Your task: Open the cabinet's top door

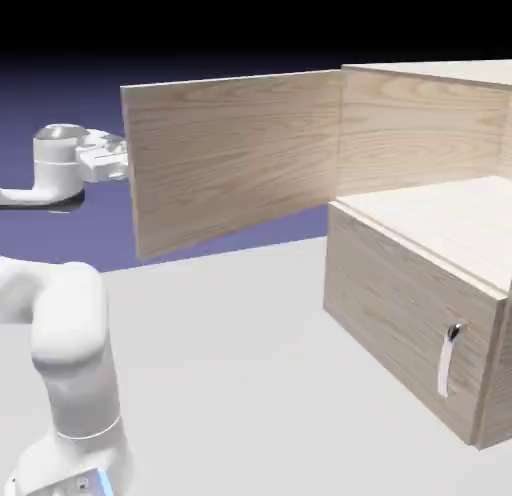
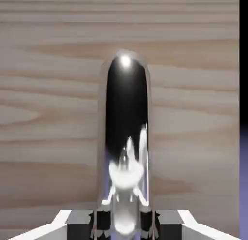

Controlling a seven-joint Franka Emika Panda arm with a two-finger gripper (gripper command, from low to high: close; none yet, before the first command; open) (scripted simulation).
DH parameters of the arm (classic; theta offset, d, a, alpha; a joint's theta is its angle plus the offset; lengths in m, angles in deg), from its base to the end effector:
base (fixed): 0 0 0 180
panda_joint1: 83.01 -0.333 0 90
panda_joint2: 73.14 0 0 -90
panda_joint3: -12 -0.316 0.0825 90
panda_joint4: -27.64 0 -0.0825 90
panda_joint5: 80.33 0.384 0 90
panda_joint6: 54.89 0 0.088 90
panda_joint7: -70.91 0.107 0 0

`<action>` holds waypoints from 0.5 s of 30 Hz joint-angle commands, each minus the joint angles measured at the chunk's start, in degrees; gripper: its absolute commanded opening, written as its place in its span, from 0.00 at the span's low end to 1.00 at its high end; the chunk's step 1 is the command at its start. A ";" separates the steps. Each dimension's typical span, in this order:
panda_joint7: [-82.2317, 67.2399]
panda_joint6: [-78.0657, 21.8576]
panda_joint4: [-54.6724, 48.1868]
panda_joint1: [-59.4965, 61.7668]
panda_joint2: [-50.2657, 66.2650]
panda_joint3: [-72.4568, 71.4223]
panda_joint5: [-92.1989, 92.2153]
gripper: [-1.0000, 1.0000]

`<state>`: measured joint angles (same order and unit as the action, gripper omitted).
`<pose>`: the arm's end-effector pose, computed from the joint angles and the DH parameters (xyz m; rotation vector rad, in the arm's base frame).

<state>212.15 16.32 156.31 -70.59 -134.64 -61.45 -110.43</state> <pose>0.1421 0.3442 0.4991 1.0431 -1.7198 1.9533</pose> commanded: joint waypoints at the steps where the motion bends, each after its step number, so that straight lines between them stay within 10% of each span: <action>1: -0.25 -1.48 -2.08 1.85 -0.02 -1.25 0.61 0.00; 15: -6.05 -19.83 -31.14 26.29 -4.40 -13.33 5.93 0.00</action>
<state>206.10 -3.45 125.17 -44.31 -139.04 -74.75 -104.50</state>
